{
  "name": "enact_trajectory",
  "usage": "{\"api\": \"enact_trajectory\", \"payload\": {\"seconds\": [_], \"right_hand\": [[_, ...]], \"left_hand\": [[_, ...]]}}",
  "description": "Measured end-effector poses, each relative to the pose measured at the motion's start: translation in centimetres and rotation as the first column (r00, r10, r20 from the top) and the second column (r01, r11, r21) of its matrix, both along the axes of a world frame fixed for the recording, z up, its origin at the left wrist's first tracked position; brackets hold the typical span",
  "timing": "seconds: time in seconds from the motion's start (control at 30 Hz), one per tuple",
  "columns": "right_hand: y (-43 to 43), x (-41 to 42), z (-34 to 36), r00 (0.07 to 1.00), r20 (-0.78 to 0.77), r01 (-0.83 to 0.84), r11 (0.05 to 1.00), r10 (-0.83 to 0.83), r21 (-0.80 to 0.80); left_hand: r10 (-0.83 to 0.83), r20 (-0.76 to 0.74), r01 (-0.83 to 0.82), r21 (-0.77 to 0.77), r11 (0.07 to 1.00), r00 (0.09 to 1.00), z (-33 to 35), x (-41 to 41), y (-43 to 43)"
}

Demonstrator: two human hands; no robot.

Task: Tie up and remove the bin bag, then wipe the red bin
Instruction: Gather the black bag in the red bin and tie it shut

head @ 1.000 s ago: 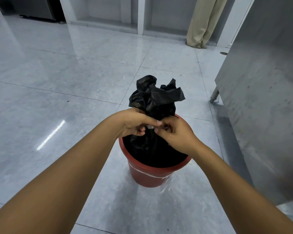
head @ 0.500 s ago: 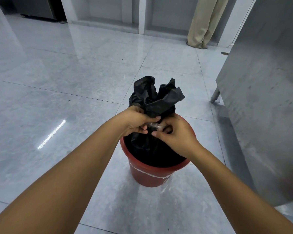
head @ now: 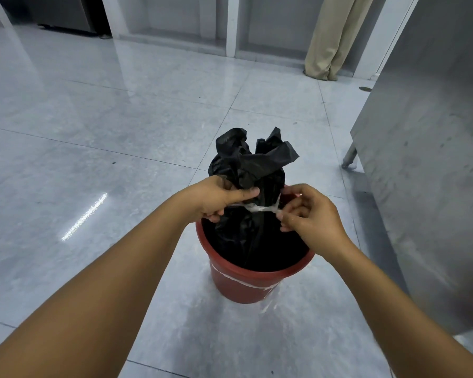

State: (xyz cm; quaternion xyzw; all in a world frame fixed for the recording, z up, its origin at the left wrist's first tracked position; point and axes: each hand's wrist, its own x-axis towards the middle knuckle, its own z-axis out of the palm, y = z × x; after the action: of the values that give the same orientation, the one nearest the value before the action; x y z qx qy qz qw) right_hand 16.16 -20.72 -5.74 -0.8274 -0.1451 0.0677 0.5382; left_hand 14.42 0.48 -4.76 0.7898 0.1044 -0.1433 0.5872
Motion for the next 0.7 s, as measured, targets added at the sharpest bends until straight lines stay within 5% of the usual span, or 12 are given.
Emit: {"api": "enact_trajectory", "payload": {"seconds": [0.23,0.6,0.7], "right_hand": [[-2.7,1.3,0.1,0.993,0.104,0.091,0.951,-0.063,-0.297],[-3.8,3.1,2.1,0.960,0.267,0.205,0.855,-0.082,-0.476],[-3.1,3.2,2.4,0.956,0.286,0.217,0.811,-0.065,-0.543]], "left_hand": [[-0.077,-0.028,0.079,0.093,0.993,0.997,-1.0,-0.8,2.0],[0.016,0.126,-0.060,0.354,0.933,0.992,-1.2,0.1,0.9],[-0.102,0.119,0.036,0.456,0.889,0.988,-1.3,-0.1,0.6]]}}
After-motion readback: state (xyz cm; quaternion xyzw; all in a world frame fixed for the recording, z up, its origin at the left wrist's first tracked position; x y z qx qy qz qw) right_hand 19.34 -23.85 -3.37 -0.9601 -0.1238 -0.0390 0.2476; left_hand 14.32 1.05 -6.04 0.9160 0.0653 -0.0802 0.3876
